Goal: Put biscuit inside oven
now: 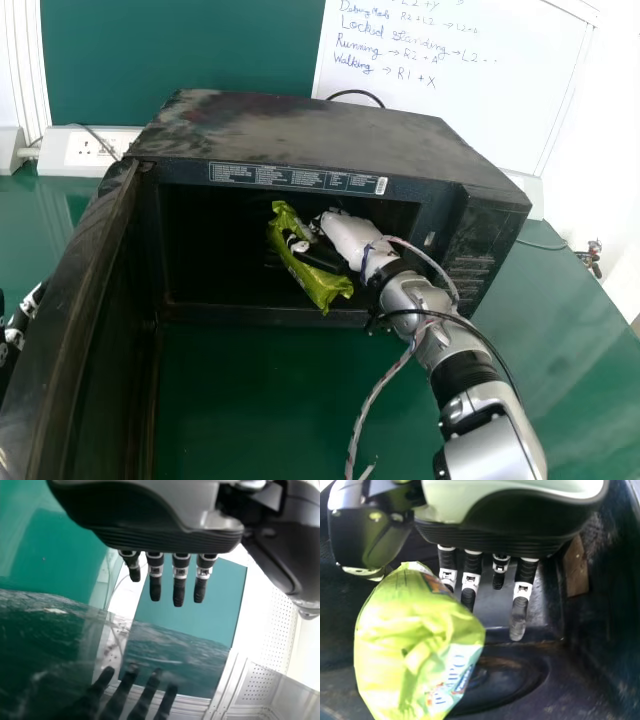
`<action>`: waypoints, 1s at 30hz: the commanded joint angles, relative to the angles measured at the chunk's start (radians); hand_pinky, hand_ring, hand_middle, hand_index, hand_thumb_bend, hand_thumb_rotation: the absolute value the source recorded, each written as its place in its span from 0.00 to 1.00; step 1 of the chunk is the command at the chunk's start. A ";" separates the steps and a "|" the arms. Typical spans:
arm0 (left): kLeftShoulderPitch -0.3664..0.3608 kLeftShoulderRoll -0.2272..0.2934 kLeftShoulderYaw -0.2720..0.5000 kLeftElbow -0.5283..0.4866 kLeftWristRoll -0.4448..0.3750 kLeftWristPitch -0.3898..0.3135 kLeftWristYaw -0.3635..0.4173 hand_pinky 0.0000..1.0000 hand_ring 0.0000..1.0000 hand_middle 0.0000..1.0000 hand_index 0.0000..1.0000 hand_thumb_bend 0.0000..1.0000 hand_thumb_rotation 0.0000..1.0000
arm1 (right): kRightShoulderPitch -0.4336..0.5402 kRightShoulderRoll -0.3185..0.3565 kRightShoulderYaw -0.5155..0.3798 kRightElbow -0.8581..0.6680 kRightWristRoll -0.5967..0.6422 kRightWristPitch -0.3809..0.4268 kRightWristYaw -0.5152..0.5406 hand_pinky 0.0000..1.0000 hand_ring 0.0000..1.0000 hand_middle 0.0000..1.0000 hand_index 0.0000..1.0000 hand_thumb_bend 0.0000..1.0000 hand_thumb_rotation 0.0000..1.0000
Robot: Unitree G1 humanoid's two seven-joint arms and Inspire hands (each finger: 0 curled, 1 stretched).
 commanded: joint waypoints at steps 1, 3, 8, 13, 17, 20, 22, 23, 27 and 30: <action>0.018 0.000 -0.005 -0.014 0.001 -0.005 -0.001 0.98 0.92 0.91 0.92 0.89 0.98 | -0.037 0.015 -0.014 0.005 0.022 -0.006 -0.011 0.33 0.40 0.44 0.50 0.53 0.00; 0.022 0.001 -0.006 -0.014 0.001 -0.007 -0.003 0.97 0.92 0.91 0.92 0.89 0.98 | -0.041 0.019 -0.015 0.007 0.024 -0.007 -0.013 0.34 0.40 0.45 0.50 0.53 0.00; 0.032 0.002 -0.003 -0.018 -0.005 -0.011 -0.009 0.98 0.92 0.91 0.92 0.89 0.98 | -0.045 0.033 -0.013 0.016 0.024 0.005 -0.015 0.36 0.42 0.46 0.50 0.53 0.00; 0.038 0.006 -0.001 -0.022 -0.006 -0.009 -0.009 0.99 0.92 0.91 0.92 0.89 0.98 | -0.047 0.043 -0.008 0.022 0.019 0.000 -0.024 0.38 0.42 0.46 0.50 0.53 0.00; 0.037 0.005 -0.003 -0.023 -0.007 -0.005 -0.006 0.98 0.92 0.91 0.92 0.89 0.98 | -0.054 0.054 -0.012 0.027 0.023 0.010 -0.021 0.37 0.43 0.46 0.50 0.53 0.00; 0.036 0.003 -0.007 -0.025 -0.005 -0.005 -0.003 0.98 0.92 0.91 0.92 0.89 0.98 | -0.060 0.060 -0.015 0.031 0.027 0.016 -0.018 0.39 0.43 0.47 0.50 0.53 0.00; 0.037 0.002 -0.008 -0.026 -0.003 -0.004 -0.003 0.98 0.92 0.91 0.92 0.89 0.98 | -0.062 0.062 -0.016 0.033 0.029 0.018 -0.017 0.39 0.43 0.47 0.50 0.53 0.00; 0.038 0.001 -0.009 -0.027 -0.002 -0.003 -0.001 0.98 0.92 0.91 0.92 0.89 0.98 | -0.064 0.063 -0.016 0.033 0.029 0.019 -0.016 0.39 0.44 0.47 0.49 0.53 0.00; 0.040 -0.001 -0.012 -0.030 -0.003 -0.003 0.002 0.98 0.92 0.91 0.91 0.89 0.98 | -0.065 0.066 -0.015 0.035 0.029 0.023 -0.016 0.40 0.45 0.47 0.49 0.53 0.00; 0.045 -0.002 -0.015 -0.033 0.000 -0.005 0.002 0.98 0.92 0.91 0.91 0.89 0.98 | -0.063 0.065 -0.014 0.034 0.030 0.019 -0.016 0.39 0.43 0.47 0.49 0.53 0.00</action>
